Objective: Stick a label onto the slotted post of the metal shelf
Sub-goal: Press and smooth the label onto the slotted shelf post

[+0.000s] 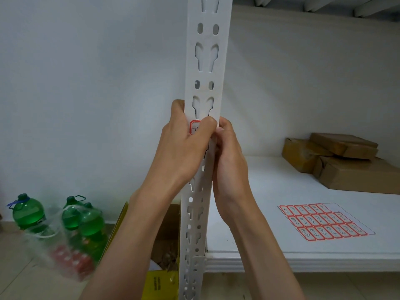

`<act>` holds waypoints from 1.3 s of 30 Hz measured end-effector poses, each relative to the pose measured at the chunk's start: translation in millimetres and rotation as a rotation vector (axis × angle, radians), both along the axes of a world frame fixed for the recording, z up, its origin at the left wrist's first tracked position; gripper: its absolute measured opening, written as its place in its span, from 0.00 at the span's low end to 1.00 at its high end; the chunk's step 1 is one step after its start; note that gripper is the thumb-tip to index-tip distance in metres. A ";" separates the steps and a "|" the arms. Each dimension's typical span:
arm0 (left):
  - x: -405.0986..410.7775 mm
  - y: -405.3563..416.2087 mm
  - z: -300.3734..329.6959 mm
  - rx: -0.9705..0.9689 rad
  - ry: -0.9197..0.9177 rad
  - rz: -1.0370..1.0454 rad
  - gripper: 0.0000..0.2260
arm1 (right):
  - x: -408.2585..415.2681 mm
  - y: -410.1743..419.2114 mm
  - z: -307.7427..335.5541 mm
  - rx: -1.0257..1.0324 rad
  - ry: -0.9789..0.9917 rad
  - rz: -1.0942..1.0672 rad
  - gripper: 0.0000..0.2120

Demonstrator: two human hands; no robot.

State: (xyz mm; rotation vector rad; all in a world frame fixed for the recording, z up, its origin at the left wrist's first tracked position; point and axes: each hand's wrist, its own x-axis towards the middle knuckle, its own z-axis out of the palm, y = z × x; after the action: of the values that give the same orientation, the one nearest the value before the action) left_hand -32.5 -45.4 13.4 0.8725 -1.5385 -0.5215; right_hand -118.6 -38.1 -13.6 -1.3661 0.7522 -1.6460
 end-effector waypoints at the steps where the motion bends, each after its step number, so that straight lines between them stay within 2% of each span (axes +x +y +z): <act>1: -0.1 0.3 0.4 0.003 -0.001 -0.003 0.06 | 0.1 0.0 0.0 -0.003 0.001 -0.003 0.15; 4: -0.3 0.6 0.4 0.011 -0.003 -0.009 0.08 | 0.0 0.5 0.0 -0.005 0.009 -0.015 0.15; 9: -2.5 -0.7 -2.3 0.042 0.040 -0.003 0.03 | -0.7 1.5 0.0 -0.012 0.012 -0.006 0.15; 16: -5.9 -2.0 0.2 0.124 0.170 -0.072 0.08 | -1.0 1.6 -0.8 -0.003 0.025 -0.006 0.15; 25: -6.1 -1.2 -0.4 0.126 0.196 -0.094 0.08 | -0.5 0.3 -0.7 -0.022 -0.003 0.006 0.13; 39: -7.9 -1.9 1.5 0.130 0.193 -0.099 0.09 | -3.9 -1.5 0.3 -0.066 0.051 -0.033 0.16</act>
State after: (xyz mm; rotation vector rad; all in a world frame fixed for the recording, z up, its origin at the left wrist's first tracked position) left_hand -40.4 -47.2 14.9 0.8220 -1.3874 -0.7630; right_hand -122.5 -39.6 -13.3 -1.4539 0.7603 -1.6803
